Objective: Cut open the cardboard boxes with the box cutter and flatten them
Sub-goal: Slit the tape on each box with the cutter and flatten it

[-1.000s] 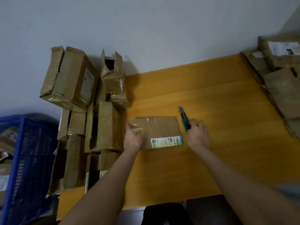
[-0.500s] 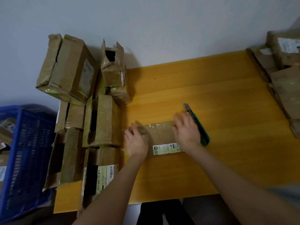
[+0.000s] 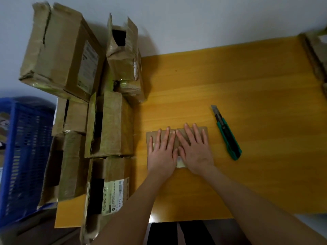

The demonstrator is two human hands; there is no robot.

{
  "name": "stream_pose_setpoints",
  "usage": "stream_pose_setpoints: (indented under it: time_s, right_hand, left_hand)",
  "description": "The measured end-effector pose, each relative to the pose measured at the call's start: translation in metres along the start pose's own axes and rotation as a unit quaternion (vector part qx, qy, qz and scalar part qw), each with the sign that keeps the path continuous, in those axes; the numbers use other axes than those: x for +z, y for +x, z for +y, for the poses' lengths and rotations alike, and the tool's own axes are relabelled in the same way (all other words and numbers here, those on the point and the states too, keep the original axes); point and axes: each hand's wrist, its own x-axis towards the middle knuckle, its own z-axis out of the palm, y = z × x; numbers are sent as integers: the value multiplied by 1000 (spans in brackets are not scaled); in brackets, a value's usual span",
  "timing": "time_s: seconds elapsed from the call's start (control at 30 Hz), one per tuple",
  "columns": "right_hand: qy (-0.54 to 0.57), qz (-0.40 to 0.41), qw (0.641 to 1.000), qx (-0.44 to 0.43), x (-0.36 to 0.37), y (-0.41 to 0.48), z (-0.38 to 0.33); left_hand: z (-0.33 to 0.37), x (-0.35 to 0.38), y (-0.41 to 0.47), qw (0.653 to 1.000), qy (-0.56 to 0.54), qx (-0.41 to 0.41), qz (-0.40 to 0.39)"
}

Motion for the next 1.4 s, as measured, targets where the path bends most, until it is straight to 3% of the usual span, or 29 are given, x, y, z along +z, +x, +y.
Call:
stream_pose_setpoints:
  time_s: [0.27, 0.53, 0.7, 0.8, 0.9, 0.97, 1.1, 1.27, 1.4]
  right_hand:
    - [-6, 8, 1000, 5, 7, 3, 2]
    - [-18, -15, 1000, 6, 2, 2, 0]
    - [33, -14, 999, -15, -13, 1, 1]
    - [102, -18, 991, 81, -29, -13, 1]
    - [184, 26, 953, 241, -45, -44, 0]
    - [280, 1, 919, 279, -50, -59, -3]
    - [493, 21, 802, 337, -66, -71, -7]
    - [562, 60, 757, 328, -108, -75, 27]
    - [571, 98, 753, 312, -142, -78, 74]
  left_hand:
    - [0, 5, 2, 999, -5, -1, 39]
    - [-1, 7, 1, 999, 9, -7, 31]
    - [-2, 0, 0, 1000, -3, 0, 12]
    - [-6, -15, -4, 998, -58, -3, 7]
    - [-8, -30, -17, 979, -156, -130, 36]
    - [-3, -38, -24, 943, -260, -204, 32]
    - [12, -53, -26, 889, -369, -269, 23]
    - [35, -80, -13, 842, -442, -309, 27]
    - [75, -101, 14, 829, -477, -290, 16]
